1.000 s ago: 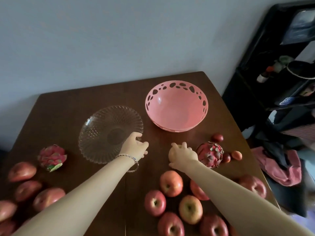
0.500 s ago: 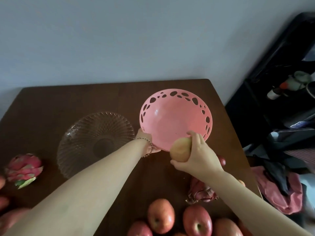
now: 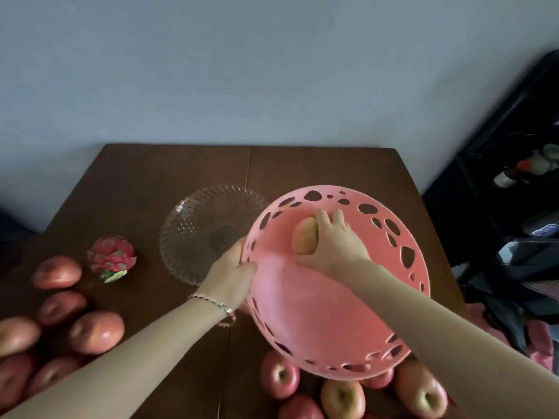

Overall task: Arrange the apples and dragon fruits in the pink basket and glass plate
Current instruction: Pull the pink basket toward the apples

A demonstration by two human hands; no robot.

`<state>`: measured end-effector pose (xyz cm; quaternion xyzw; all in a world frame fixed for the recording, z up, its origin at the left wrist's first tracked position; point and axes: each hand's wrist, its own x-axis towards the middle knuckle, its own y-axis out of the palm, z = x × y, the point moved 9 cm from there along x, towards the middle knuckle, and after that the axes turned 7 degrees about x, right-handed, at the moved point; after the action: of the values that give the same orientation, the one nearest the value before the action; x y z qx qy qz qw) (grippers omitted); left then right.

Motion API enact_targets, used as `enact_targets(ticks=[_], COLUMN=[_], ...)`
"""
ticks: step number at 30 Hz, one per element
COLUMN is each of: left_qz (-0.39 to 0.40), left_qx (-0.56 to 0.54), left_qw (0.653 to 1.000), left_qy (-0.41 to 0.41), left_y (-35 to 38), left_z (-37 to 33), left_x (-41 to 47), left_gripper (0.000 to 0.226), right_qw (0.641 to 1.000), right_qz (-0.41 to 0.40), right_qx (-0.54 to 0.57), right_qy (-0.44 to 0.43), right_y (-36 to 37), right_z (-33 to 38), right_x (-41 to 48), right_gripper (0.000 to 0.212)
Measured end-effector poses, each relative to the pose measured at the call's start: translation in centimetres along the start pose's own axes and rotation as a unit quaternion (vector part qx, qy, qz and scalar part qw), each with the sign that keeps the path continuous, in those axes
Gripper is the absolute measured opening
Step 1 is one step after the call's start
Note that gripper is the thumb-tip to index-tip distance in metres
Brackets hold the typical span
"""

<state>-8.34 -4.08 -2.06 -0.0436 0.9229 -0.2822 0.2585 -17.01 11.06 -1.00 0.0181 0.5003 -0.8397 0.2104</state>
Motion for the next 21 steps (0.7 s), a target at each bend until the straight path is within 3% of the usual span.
enact_targets(ticks=[12, 14, 16, 18, 21], left_qz=[-0.048, -0.064, -0.082, -0.101, -0.12], left_qx=[-0.168, -0.191, -0.209, -0.204, -0.183], left_qw=[0.971, 0.963, 0.956, 0.955, 0.958], left_qy=[-0.163, -0.177, -0.187, -0.191, -0.187], left_y=[-4.7, -5.6, -6.5, -7.6, -8.8], left_z=[12.5, 14.6, 16.2, 17.9, 20.1], left_x=[-10.4, -11.6, -12.4, -13.2, -13.9], left_gripper=[0.031, 0.029, 0.027, 0.026, 0.036], right_qw=[0.982, 0.979, 0.984, 0.992, 0.963], right_qz=[0.174, 0.184, 0.138, 0.02, -0.19], right_qx=[-0.035, -0.041, -0.031, 0.046, 0.179], right_qy=[-0.07, -0.082, -0.104, -0.116, -0.059], right_y=[10.5, 10.4, 8.1, 4.3, 0.2], right_z=[9.1, 10.6, 11.5, 11.9, 7.9], right_x=[-5.6, -6.5, -6.9, -7.5, -8.9], right_gripper=[0.101, 0.096, 0.07, 0.037, 0.024])
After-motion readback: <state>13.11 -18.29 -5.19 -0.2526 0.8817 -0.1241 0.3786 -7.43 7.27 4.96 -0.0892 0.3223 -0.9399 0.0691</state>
